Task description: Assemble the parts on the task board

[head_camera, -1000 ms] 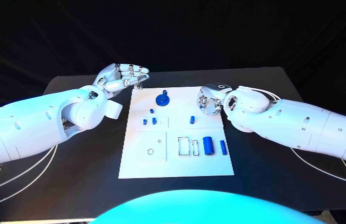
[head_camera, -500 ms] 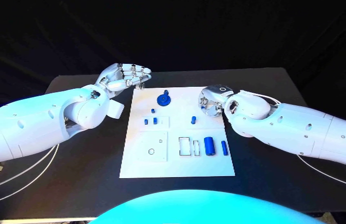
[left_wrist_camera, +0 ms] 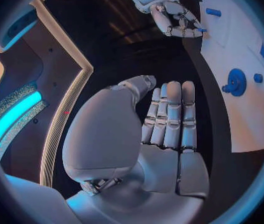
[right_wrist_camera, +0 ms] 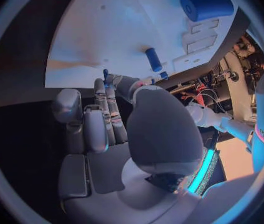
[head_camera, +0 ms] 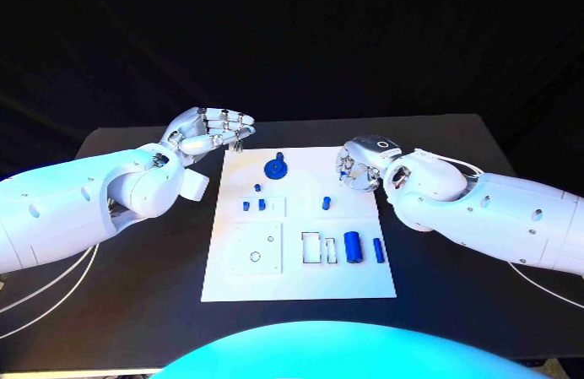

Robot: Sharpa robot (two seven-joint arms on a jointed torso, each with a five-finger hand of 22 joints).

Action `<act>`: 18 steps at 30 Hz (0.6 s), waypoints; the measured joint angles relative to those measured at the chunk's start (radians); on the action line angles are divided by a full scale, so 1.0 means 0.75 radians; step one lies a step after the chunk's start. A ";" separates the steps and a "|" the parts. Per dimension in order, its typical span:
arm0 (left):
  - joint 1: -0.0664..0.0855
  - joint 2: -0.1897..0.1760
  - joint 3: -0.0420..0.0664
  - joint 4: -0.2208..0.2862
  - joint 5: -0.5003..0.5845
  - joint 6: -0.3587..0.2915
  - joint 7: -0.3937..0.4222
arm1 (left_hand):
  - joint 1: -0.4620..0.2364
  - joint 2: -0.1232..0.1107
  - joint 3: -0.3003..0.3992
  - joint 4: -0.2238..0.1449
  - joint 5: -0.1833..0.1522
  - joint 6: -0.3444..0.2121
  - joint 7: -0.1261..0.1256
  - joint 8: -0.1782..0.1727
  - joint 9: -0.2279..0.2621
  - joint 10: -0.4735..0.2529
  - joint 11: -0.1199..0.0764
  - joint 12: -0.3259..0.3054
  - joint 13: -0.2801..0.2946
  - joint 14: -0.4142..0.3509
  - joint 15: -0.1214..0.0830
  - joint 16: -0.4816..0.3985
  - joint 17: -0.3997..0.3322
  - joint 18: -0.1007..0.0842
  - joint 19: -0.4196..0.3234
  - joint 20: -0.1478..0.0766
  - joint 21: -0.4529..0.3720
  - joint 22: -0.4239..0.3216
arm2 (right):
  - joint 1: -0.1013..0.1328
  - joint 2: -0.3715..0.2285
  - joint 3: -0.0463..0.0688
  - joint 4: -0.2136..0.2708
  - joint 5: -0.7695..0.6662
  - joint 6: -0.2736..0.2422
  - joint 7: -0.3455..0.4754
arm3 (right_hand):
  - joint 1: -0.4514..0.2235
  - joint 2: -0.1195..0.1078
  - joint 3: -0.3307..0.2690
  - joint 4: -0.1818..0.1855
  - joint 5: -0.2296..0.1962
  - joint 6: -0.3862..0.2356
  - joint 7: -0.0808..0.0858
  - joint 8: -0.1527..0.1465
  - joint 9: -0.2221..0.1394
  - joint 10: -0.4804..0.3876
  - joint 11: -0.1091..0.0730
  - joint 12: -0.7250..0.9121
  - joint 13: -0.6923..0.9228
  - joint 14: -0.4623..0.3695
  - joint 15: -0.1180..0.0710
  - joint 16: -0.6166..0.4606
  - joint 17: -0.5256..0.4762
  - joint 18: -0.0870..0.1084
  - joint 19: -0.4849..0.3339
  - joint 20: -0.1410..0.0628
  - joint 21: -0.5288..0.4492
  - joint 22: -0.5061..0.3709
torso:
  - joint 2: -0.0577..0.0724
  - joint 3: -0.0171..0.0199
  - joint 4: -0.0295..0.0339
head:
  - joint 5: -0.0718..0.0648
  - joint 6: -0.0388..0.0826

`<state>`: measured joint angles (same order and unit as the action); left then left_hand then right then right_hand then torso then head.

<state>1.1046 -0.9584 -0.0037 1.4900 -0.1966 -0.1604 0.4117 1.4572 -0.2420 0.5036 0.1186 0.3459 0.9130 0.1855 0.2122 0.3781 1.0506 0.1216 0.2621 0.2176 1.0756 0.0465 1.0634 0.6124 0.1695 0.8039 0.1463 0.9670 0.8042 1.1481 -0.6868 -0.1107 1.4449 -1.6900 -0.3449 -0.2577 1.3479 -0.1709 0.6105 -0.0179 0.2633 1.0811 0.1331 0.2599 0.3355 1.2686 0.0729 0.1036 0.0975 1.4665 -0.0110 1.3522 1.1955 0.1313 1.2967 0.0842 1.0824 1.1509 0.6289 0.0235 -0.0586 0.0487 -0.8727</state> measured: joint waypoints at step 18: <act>0.000 0.003 0.000 -0.001 -0.004 0.000 -0.003 | 0.000 0.000 0.000 0.000 0.000 0.000 0.000 0.000 -0.001 0.000 0.000 0.000 0.000 0.000 0.000 0.000 -0.001 0.000 0.000 0.000 0.000 0.000 | -0.012 -0.041 0.017 0.230 0.103 -0.127 0.040 | -0.006 0.005 0.000 0.000 0.000 0.001 -0.006 0.004 0.002 0.000 0.000 0.000 0.000 0.000 0.000 0.000 0.003 0.000 0.000 0.000 0.009 0.007 | 0.002 0.0018 -0.0006 | 0.051 0.000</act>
<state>1.1046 -0.9561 -0.0037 1.4890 -0.2000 -0.1605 0.4097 1.4572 -0.2420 0.5036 0.1186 0.3459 0.9131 0.1855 0.2121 0.3772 1.0507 0.1216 0.2621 0.2175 1.0756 0.0465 1.0635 0.6117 0.1695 0.8039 0.1463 0.9670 0.8043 1.1390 -0.7175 -0.0977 1.6172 -1.6125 -0.4405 -0.2279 1.3435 -0.1670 0.6103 -0.0178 0.2631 1.0817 0.1289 0.2627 0.3370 1.2687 0.0729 0.1034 0.0974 1.4665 -0.0110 1.3521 1.1981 0.1313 1.2966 0.0842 1.0892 1.1560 0.6302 0.0248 -0.0591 0.0867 -0.8727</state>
